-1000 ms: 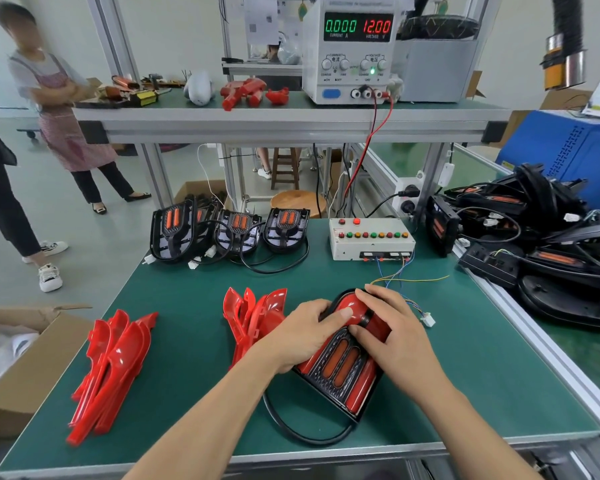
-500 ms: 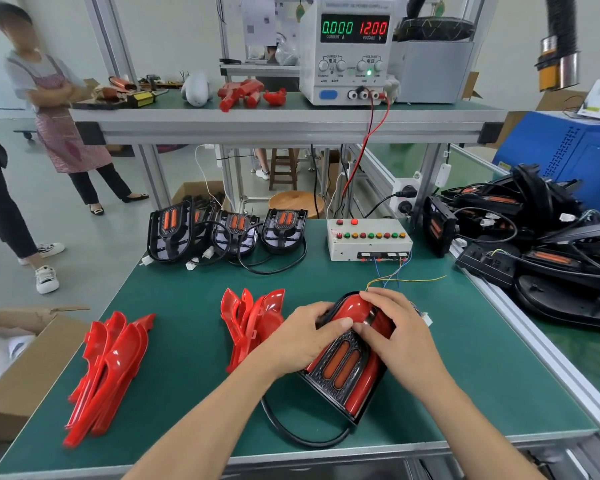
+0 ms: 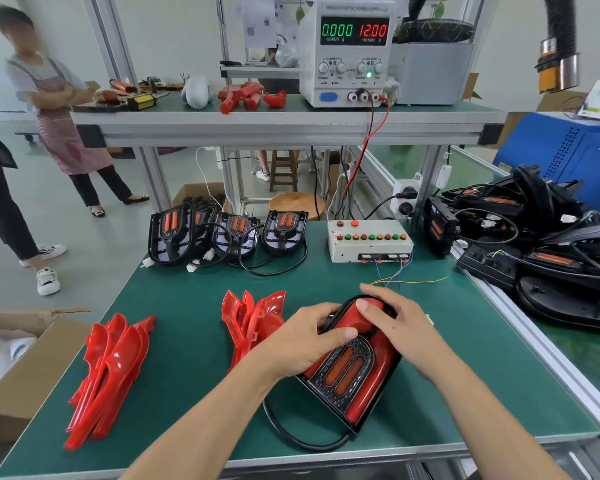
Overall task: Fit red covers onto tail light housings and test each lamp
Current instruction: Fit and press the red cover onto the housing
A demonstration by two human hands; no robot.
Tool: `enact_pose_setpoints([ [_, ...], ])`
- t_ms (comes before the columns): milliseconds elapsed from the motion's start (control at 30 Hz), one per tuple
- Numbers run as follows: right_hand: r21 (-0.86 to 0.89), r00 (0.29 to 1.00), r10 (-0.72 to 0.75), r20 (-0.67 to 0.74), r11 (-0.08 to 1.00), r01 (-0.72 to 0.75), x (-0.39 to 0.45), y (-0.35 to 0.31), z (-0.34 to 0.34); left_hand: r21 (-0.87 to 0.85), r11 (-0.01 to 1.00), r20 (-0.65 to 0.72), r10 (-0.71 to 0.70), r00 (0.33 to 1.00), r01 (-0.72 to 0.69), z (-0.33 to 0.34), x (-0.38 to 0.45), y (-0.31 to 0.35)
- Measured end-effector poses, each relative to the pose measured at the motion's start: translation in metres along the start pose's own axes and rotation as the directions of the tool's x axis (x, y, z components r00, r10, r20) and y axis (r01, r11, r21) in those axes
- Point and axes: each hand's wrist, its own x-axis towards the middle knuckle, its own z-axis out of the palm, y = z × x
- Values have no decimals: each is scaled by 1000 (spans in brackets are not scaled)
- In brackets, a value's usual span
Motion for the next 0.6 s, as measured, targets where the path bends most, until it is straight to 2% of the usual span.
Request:
enact_pose_setpoints([
  [300,108,971,187,152,973,-204,14,-20,-5,-77,997,-10,7,1000,-7,-2,-2,-5],
  [600,184,948,282,148,934,-306,19,-23,-1,-70,997,-6,30,1000,-30,-3,-3,-7],
])
